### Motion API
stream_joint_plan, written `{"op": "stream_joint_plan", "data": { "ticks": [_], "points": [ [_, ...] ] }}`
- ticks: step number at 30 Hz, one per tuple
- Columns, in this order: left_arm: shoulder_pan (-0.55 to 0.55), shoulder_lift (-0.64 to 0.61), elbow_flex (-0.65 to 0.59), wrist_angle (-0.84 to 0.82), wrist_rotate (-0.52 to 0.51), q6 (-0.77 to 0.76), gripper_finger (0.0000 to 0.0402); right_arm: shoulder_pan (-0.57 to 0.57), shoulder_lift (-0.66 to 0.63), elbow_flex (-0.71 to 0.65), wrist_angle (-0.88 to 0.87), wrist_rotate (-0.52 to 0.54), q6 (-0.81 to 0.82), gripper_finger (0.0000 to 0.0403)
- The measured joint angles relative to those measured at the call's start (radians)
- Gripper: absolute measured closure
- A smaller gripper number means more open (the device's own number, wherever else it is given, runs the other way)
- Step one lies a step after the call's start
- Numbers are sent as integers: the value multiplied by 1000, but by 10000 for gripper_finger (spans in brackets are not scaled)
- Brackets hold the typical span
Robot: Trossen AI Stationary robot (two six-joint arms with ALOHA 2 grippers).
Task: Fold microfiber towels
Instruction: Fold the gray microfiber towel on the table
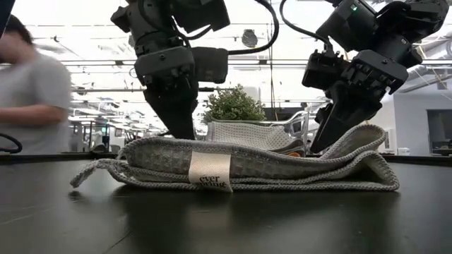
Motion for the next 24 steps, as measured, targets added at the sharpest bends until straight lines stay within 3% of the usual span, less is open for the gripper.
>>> {"op": "stream_joint_plan", "data": {
  "ticks": [19,24],
  "points": [
    [1,0,1,86,26,-30,359,0,0,0,0,-4,61,215],
    [11,0,1,48,16,-51,311,0,0,0,0,-6,78,215]
  ]
}}
